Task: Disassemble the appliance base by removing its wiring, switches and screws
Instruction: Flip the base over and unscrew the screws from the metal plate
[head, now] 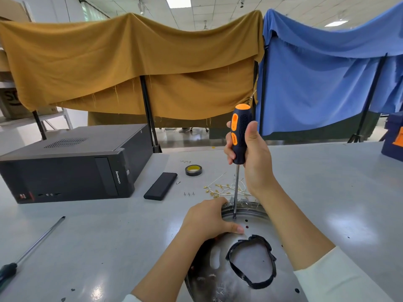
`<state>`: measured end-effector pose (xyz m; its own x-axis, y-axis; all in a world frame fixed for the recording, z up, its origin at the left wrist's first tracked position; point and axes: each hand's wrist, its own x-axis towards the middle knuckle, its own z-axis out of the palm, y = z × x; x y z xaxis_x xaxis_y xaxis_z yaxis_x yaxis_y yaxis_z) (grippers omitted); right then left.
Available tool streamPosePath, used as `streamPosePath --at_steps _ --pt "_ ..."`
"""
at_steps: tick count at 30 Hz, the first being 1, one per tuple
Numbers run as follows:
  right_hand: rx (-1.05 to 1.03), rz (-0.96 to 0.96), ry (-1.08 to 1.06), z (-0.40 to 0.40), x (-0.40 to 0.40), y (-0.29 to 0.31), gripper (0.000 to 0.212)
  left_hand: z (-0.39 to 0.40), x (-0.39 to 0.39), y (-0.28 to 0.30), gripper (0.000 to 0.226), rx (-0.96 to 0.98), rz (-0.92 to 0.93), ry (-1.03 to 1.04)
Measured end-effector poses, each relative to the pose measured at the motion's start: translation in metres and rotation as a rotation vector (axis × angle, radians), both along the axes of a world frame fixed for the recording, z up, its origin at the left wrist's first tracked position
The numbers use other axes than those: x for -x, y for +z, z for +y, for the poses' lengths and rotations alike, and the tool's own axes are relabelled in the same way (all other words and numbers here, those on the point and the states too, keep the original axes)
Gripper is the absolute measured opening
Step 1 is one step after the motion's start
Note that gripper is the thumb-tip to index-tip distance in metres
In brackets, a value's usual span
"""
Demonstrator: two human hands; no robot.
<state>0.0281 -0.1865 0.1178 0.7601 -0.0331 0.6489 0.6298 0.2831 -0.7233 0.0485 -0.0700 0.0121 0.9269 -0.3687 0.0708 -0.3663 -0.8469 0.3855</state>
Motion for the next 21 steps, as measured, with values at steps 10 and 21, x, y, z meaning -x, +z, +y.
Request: streamPosePath --at_steps 10,21 --pt "-0.027 -0.041 -0.198 0.0015 -0.0011 -0.0021 0.022 -0.0004 0.0007 -0.0002 0.077 0.016 0.004 0.005" --pt "-0.008 -0.031 -0.205 0.0052 -0.0005 -0.0014 0.036 0.0000 0.0011 0.0012 0.073 0.015 0.011 0.005"
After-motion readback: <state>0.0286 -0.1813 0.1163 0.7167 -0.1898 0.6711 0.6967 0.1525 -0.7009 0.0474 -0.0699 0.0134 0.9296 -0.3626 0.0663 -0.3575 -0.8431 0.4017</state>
